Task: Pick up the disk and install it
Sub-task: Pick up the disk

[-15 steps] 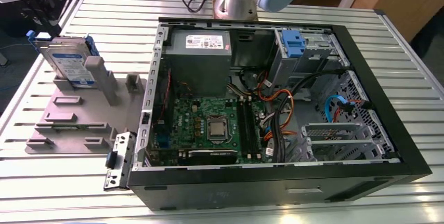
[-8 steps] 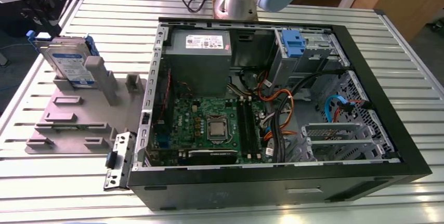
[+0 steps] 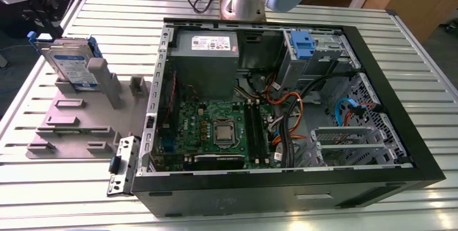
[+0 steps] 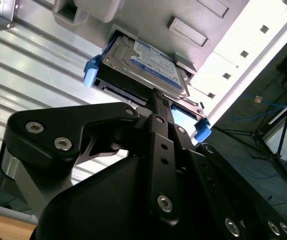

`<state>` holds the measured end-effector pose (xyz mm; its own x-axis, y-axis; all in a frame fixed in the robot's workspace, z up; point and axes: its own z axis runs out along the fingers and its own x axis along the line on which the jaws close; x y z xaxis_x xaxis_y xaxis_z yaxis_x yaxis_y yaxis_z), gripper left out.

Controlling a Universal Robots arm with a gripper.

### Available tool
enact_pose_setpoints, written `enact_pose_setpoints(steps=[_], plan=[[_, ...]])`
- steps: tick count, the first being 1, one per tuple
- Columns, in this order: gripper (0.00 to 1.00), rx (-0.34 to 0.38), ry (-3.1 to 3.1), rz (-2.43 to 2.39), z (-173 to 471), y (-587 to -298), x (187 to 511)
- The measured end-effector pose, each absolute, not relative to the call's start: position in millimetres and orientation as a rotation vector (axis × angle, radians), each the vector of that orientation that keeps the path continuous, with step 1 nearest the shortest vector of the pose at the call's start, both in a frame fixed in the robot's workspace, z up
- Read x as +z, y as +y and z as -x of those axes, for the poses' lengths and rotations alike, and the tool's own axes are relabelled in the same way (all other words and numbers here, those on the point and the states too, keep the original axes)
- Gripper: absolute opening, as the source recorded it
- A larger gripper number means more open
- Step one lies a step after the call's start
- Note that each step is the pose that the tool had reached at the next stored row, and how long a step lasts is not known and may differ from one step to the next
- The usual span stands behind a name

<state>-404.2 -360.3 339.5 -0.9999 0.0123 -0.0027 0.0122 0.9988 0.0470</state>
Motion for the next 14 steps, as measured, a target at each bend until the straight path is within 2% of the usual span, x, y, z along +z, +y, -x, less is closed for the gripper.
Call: enact_pose_setpoints(steps=[14], plan=[[0.11,0.074,3.124,0.350,404.3,-360.4,336.2]])
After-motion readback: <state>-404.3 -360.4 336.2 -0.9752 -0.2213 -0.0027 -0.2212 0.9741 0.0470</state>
